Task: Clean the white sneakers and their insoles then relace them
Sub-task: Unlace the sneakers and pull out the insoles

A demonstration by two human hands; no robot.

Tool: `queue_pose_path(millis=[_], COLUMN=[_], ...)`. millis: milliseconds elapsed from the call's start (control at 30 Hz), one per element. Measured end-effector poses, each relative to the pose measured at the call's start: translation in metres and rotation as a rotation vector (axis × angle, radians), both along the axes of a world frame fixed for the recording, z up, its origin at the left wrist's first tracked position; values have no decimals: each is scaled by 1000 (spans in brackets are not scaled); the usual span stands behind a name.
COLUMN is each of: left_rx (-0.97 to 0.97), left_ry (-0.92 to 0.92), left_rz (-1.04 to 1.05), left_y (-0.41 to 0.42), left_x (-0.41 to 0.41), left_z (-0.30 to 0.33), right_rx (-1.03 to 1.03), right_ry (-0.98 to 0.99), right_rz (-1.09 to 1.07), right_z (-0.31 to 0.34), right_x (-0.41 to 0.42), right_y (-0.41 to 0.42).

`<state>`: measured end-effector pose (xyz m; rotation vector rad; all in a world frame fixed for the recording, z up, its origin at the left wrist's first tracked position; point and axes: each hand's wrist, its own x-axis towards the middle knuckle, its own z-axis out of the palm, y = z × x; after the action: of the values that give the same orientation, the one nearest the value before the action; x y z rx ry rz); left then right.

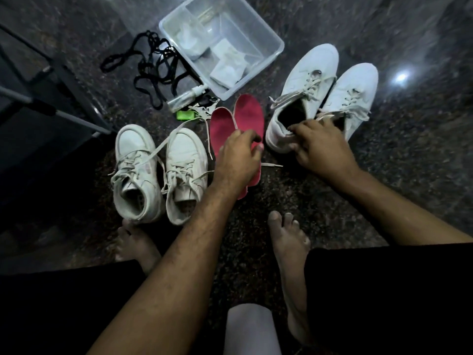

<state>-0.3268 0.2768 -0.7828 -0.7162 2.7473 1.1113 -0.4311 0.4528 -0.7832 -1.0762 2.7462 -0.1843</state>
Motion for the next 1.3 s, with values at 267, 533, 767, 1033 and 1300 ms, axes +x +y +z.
queue_pose_path(millis=[267,533,767,1033,1300], left_rx=[106,119,270,390,262], left_ry=[87,-20,95,87,-74], left_rz=[-34,-41,78,273,174], left_y=[19,35,26,7,2], left_x=[-13,4,0,2,-2], left_z=[-1,-13,6,8,44], right_rx=[88,-388,5,-54,177], right_ry=[-252,-296,-55,186,102], right_rz=[202,-135,247,176,296], right_z=[15,22,12,34,86], right_x=[12,16,-17,-24,-23], right_y=[3,8,3,7,-5])
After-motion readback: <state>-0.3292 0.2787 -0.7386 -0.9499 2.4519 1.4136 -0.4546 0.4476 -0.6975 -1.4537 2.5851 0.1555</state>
